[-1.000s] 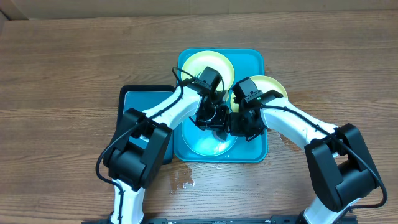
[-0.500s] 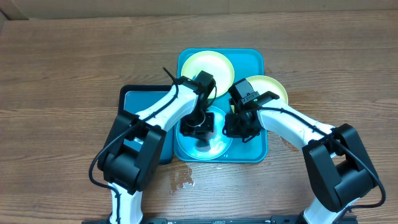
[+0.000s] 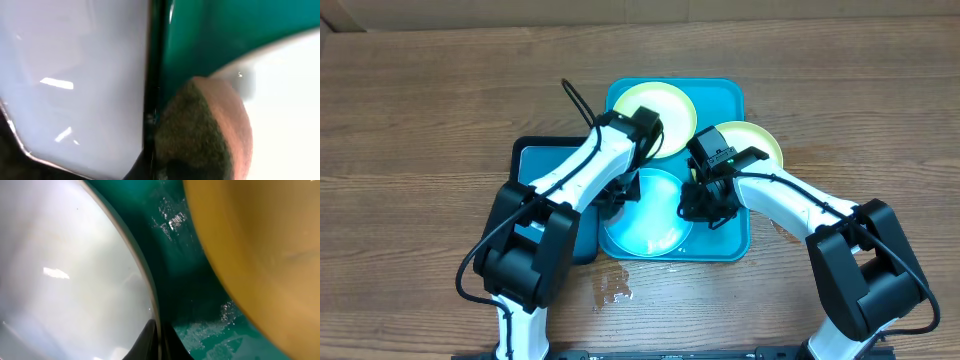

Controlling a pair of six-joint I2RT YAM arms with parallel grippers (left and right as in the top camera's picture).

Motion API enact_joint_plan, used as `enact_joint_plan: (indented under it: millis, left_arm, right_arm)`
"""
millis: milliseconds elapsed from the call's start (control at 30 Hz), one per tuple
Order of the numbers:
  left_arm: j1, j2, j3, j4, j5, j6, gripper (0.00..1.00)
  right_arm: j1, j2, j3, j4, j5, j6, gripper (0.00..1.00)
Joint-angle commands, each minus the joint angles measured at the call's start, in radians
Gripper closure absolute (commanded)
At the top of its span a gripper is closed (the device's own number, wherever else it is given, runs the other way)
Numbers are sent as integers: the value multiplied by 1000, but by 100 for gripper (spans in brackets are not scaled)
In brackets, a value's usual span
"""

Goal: Clean dirty plates on tray and stack at the side
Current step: 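Scrub the front plate with the sponge while right gripper holds its rim, then lift the cleaned plate with the right gripper and place it right of tray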

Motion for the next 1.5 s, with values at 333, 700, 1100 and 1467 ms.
enact_joint_plan:
  millis: [333, 700, 1100, 1467]
  left_arm:
    - [108, -295, 139, -34, 149, 109, 96]
    - [288, -306, -162, 42, 91, 116, 96]
    - [379, -329, -265, 127, 219, 149, 20]
    - [447, -612, -7, -44, 230, 156, 14]
  right_arm:
    - [-15, 9, -6, -13, 60, -19, 96]
    - [-15, 9, -6, -20, 60, -10, 96]
    - [-15, 8, 28, -74, 11, 11, 96]
    - [121, -10, 439, -382, 233, 10, 96]
